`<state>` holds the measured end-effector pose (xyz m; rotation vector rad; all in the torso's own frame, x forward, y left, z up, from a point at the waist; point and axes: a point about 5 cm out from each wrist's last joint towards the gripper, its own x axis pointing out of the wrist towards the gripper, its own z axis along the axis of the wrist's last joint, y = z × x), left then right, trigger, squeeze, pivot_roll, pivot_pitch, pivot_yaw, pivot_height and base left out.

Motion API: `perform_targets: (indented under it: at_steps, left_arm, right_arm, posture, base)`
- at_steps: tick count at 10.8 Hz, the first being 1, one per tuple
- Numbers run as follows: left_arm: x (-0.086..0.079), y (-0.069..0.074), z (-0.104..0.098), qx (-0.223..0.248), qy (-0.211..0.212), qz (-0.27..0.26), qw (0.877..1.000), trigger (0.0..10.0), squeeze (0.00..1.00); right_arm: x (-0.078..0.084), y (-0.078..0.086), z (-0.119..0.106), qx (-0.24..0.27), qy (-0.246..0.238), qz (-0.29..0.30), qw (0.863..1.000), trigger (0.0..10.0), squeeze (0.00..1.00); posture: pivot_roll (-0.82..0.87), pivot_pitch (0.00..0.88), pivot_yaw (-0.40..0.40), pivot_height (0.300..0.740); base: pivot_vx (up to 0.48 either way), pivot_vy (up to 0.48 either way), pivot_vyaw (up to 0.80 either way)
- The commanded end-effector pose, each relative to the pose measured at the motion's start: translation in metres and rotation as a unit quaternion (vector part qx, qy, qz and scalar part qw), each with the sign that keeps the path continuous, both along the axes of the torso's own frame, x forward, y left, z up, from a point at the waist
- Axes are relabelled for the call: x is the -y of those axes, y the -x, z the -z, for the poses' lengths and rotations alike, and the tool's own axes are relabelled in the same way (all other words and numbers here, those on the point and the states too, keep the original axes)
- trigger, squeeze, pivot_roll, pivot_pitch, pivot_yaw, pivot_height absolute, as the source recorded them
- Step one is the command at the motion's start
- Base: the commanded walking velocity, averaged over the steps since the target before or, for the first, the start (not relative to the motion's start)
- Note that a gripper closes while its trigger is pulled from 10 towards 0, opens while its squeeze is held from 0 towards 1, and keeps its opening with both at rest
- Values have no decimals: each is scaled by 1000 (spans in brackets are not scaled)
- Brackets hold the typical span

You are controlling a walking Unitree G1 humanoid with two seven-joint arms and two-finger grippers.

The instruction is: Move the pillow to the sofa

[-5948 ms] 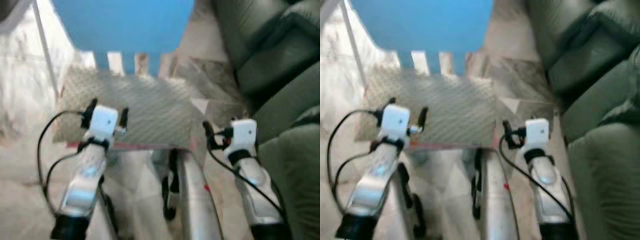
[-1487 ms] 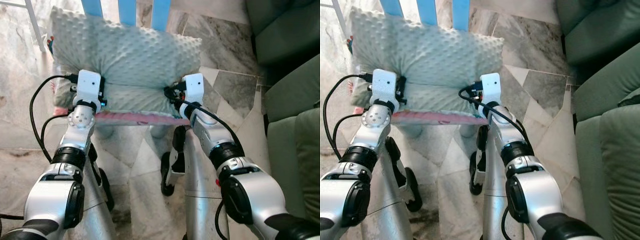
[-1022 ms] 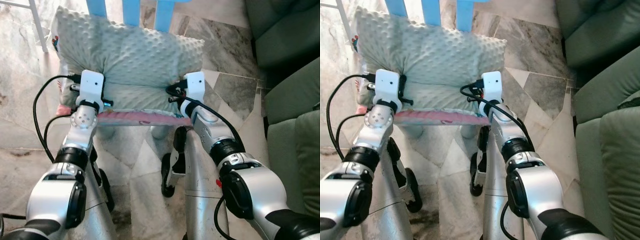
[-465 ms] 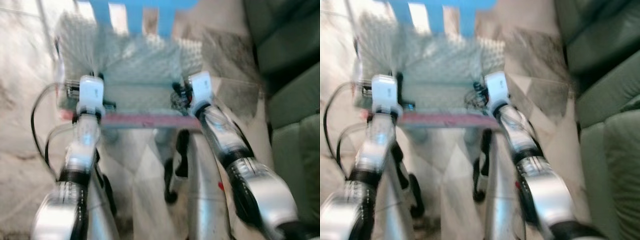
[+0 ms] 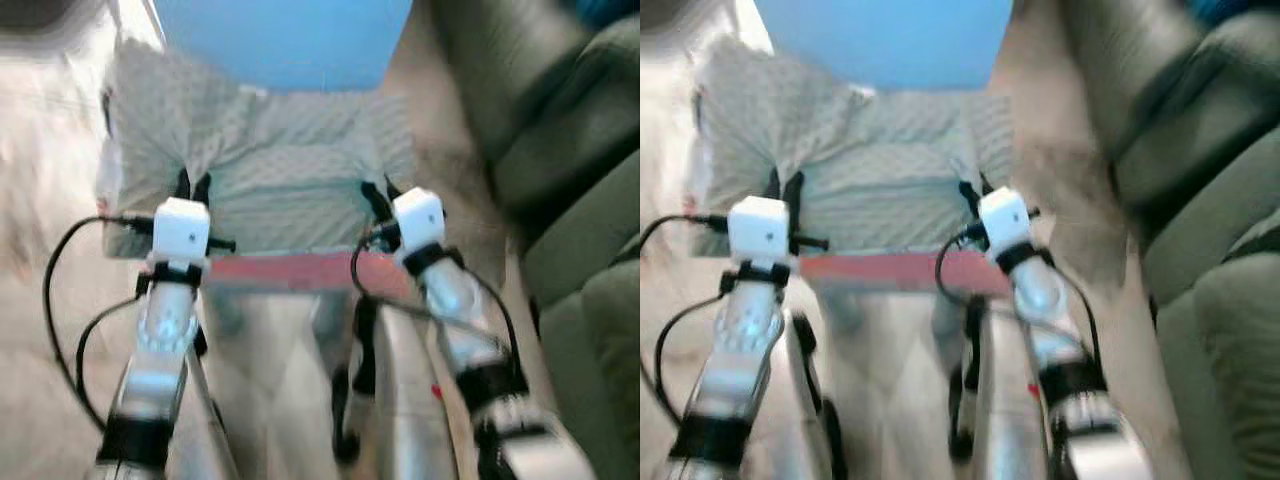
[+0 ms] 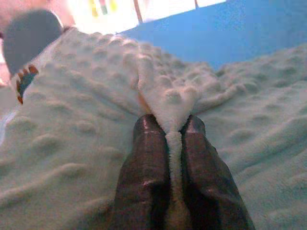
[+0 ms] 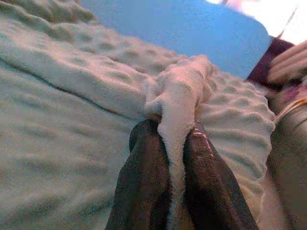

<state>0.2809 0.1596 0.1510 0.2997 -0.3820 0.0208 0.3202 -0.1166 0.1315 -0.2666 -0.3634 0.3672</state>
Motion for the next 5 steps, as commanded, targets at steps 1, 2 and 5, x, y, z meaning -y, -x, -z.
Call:
perform_targets:
  at_steps: [1, 2, 5]
  left_arm:
    - [-16, 11, 14, -41, 19, -42, 998, 0, 0]
    - [-18, 17, 23, -70, 36, -56, 995, 1569, 0]
    - [-3, 31, 41, -127, 34, -40, 991, 10000, 0]
  right_arm:
    - [28, 8, 6, 0, -21, 86, 996, 0, 0]
    - [31, 16, 11, -12, -33, 107, 994, 0, 0]
    - [56, 50, 37, -70, -51, 178, 980, 0, 0]
  posture:
    - [98, 26, -75, 490]
    - [95, 20, -71, 490]
    - [73, 17, -54, 490]
  base:
    - [0, 0, 0]
    - [0, 0, 0]
    - [0, 0, 0]
